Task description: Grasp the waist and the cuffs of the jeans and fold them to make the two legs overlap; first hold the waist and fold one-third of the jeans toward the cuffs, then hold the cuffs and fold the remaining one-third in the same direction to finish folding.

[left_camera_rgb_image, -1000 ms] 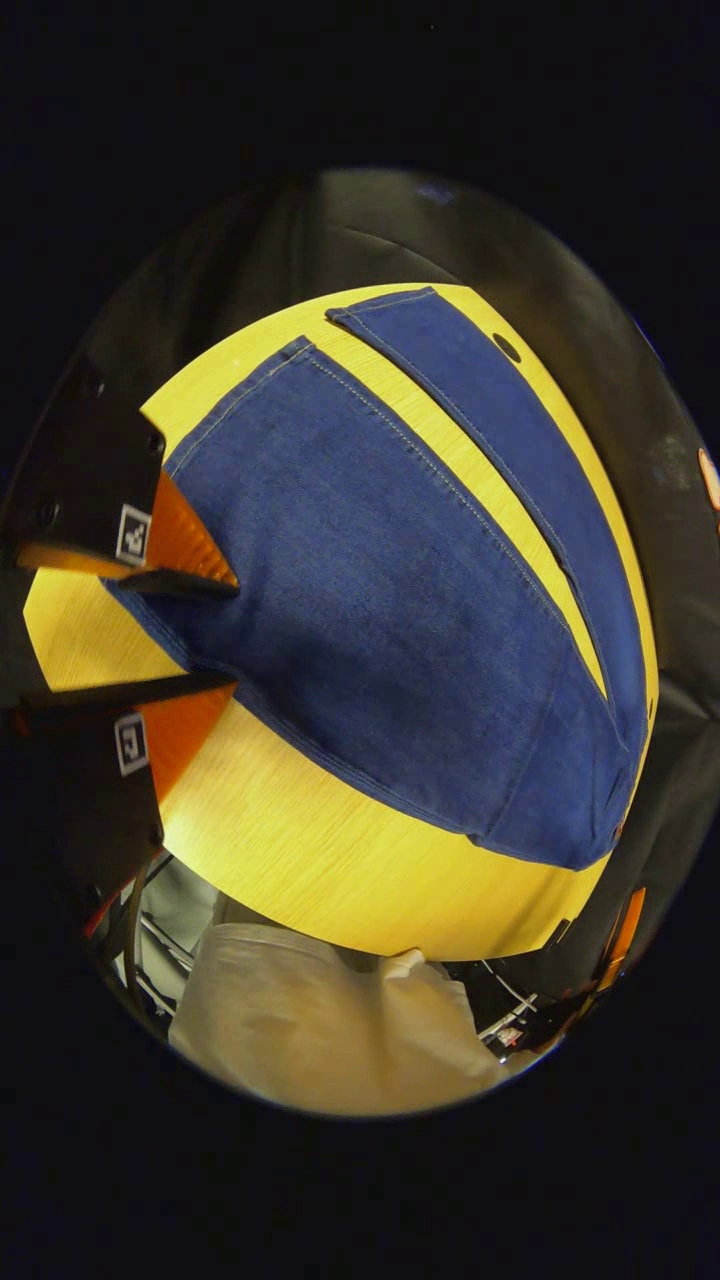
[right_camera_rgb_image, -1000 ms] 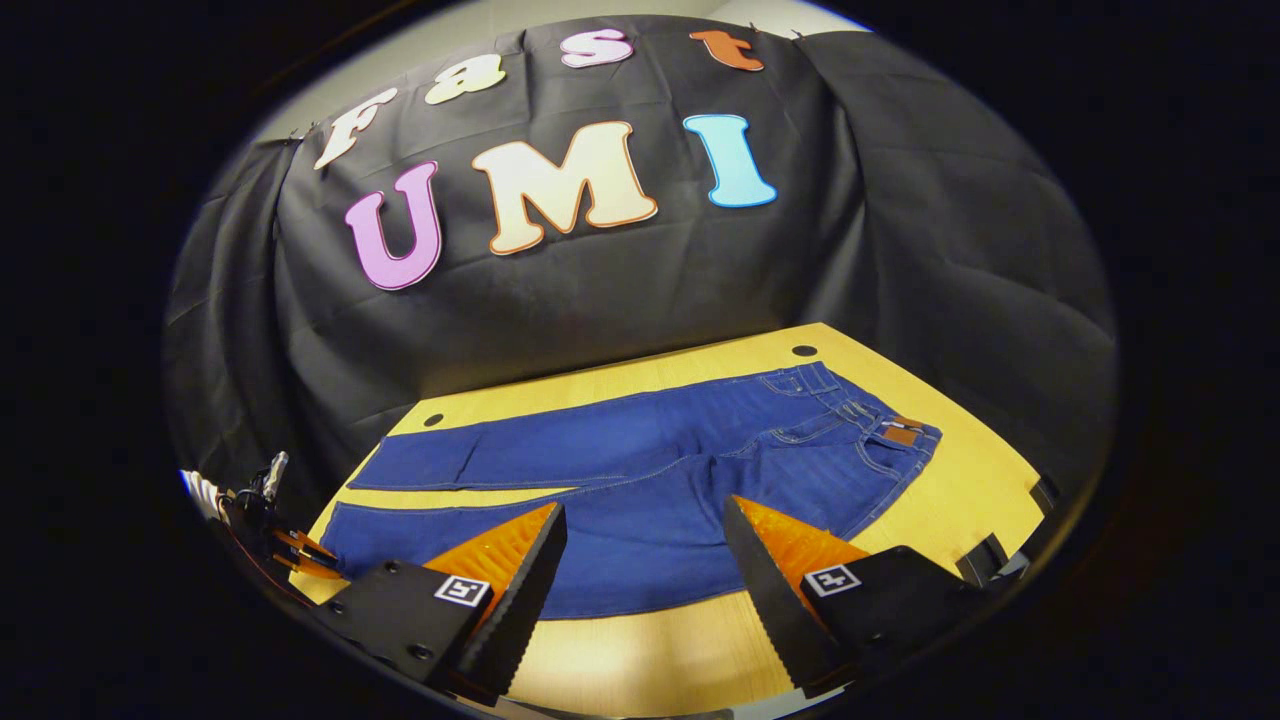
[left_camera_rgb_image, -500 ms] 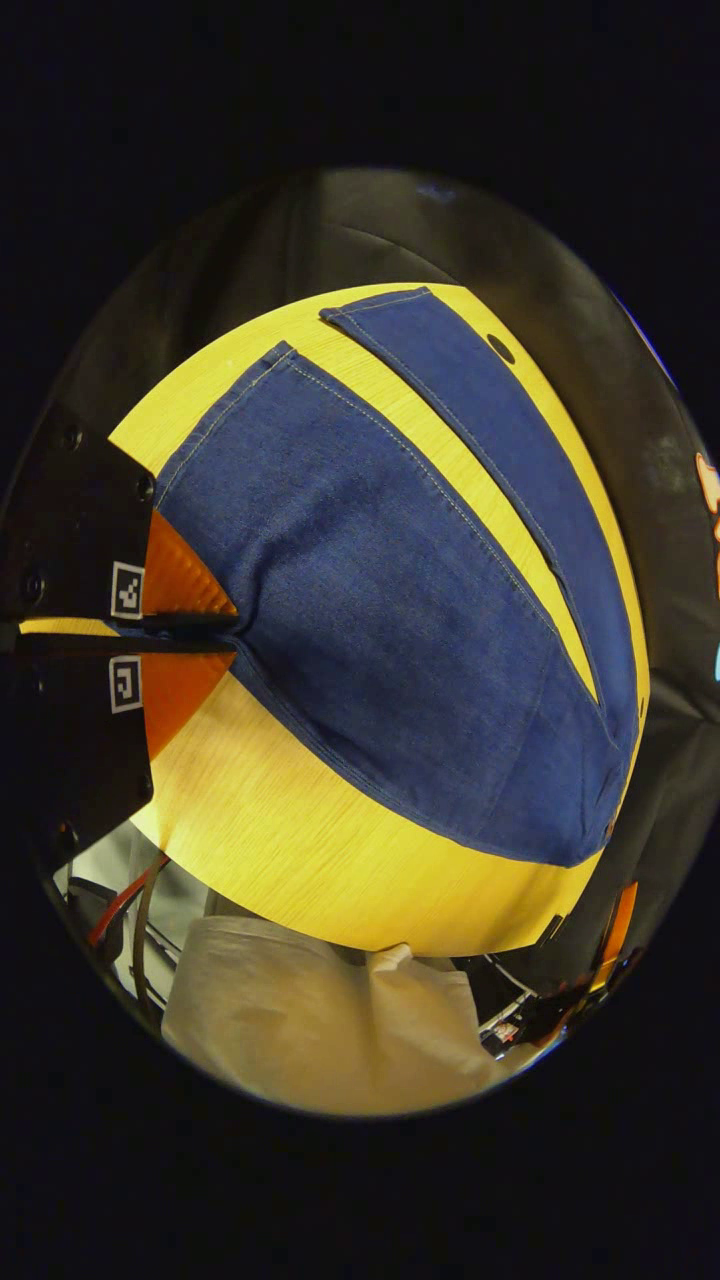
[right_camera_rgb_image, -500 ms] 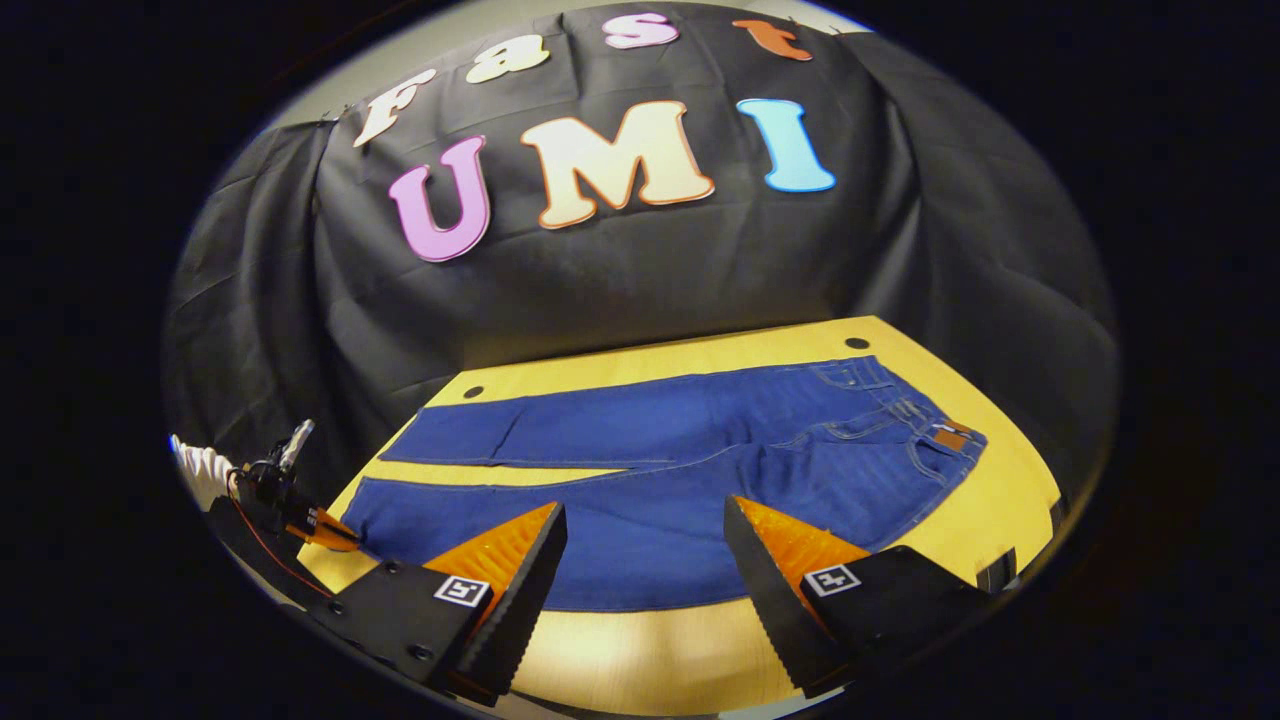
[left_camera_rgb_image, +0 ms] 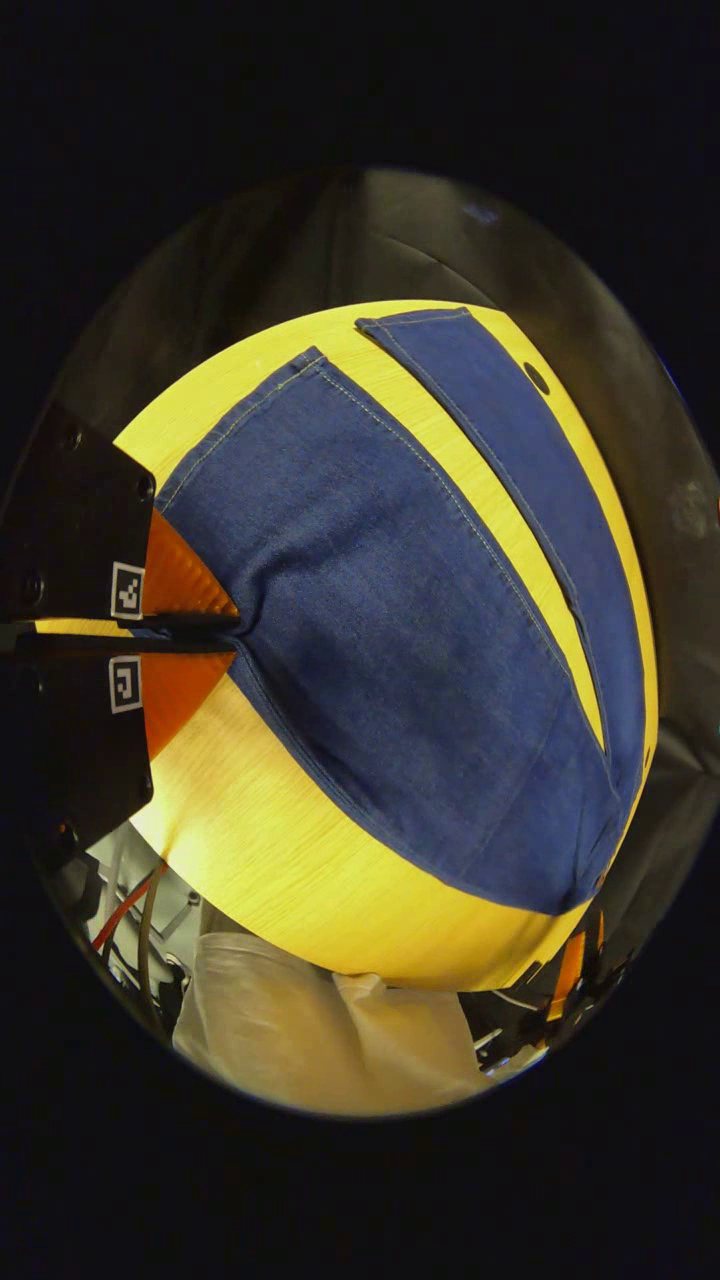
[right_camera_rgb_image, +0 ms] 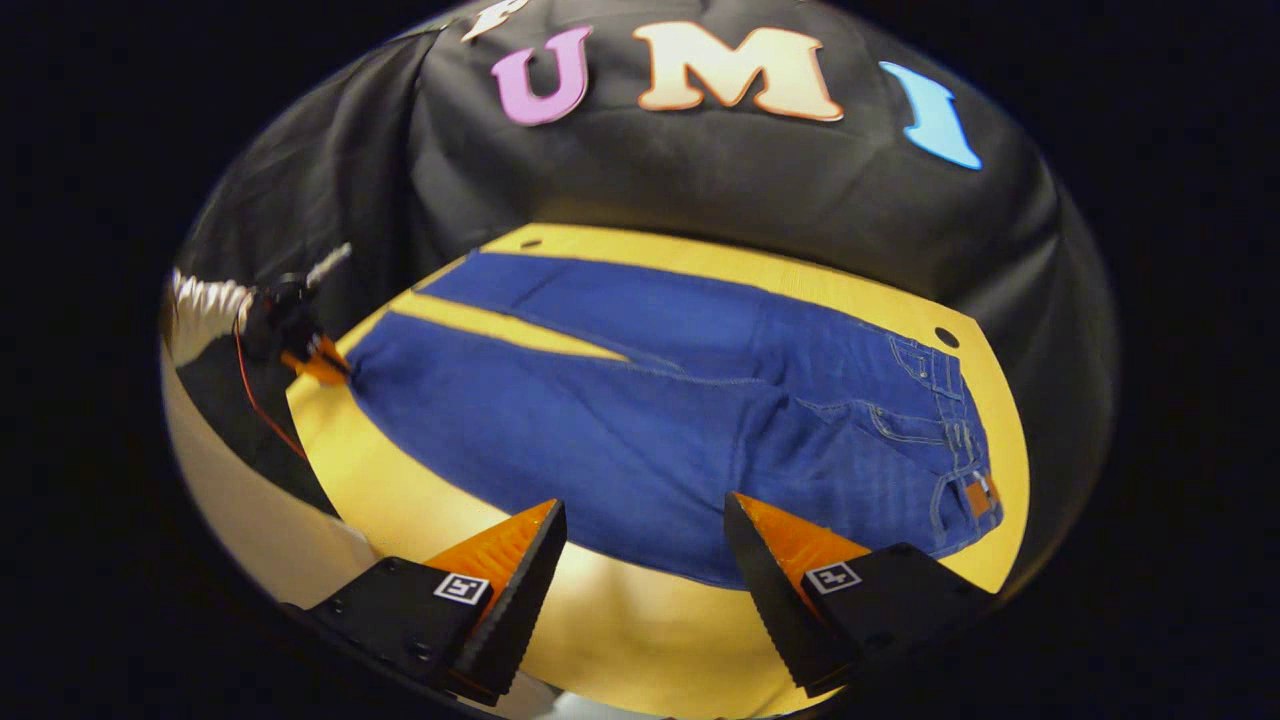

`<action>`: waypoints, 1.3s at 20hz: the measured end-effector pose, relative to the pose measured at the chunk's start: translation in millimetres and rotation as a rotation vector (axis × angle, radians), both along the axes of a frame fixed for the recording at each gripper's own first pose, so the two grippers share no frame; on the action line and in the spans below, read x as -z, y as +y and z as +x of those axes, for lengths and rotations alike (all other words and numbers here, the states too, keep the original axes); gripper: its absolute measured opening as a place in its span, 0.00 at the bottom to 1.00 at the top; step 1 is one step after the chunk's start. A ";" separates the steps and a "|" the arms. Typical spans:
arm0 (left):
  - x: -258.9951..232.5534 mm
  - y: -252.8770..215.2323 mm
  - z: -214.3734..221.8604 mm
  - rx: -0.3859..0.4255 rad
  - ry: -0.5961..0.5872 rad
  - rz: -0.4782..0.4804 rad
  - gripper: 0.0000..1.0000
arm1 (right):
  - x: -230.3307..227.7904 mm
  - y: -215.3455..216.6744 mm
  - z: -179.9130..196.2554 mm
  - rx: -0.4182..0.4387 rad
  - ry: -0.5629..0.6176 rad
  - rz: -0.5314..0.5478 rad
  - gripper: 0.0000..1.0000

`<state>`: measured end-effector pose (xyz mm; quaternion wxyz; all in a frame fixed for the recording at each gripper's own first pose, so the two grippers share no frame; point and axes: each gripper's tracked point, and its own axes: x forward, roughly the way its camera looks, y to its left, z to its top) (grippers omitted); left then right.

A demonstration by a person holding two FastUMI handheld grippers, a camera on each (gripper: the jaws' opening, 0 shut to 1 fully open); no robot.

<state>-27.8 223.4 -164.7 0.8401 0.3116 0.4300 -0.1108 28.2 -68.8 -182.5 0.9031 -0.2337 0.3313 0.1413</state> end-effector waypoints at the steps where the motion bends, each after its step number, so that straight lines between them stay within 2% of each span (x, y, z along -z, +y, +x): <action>1: 0.3 0.0 -0.1 -0.012 0.001 0.000 0.00 | 3.8 -16.7 0.8 -0.023 0.035 -0.052 0.99; 4: 0.9 1.7 0.8 -0.045 0.009 0.009 0.00 | 16.3 -63.4 1.1 -0.063 0.140 -0.194 0.99; 5: 0.4 1.1 1.0 -0.053 0.011 0.013 0.00 | 19.0 -74.0 2.7 -0.069 0.165 -0.218 0.94; 6: 0.2 0.3 1.6 -0.057 0.013 0.017 0.00 | 19.3 -82.0 7.3 -0.070 0.177 -0.233 0.99; 10: 0.9 1.1 1.2 -0.063 0.040 0.026 0.00 | 26.4 -117.9 12.2 -0.074 0.262 -0.303 0.99; 16: 1.0 1.2 2.2 -0.066 0.058 0.030 0.00 | 41.0 -133.3 12.3 -0.063 0.379 -0.287 0.99; 17: 0.9 1.2 2.4 -0.068 0.058 0.031 0.00 | 41.5 -132.2 12.2 -0.062 0.390 -0.278 0.99; 18: 1.1 1.5 2.0 -0.067 0.058 0.032 0.00 | 41.0 -133.1 13.6 -0.062 0.395 -0.280 0.94; 21: 0.7 1.0 2.3 -0.065 0.060 0.030 0.00 | 40.5 -134.0 12.0 -0.081 0.407 -0.296 0.98; 23: 0.8 0.9 2.4 -0.067 0.062 0.027 0.00 | 42.5 -135.2 12.7 -0.067 0.416 -0.298 0.94; 24: 0.5 0.9 2.2 -0.069 0.063 0.026 0.00 | 42.2 -134.9 13.2 -0.064 0.419 -0.302 0.97; 26: 1.1 1.7 2.5 -0.076 0.060 0.029 0.00 | 41.2 -135.8 13.7 -0.060 0.424 -0.311 0.88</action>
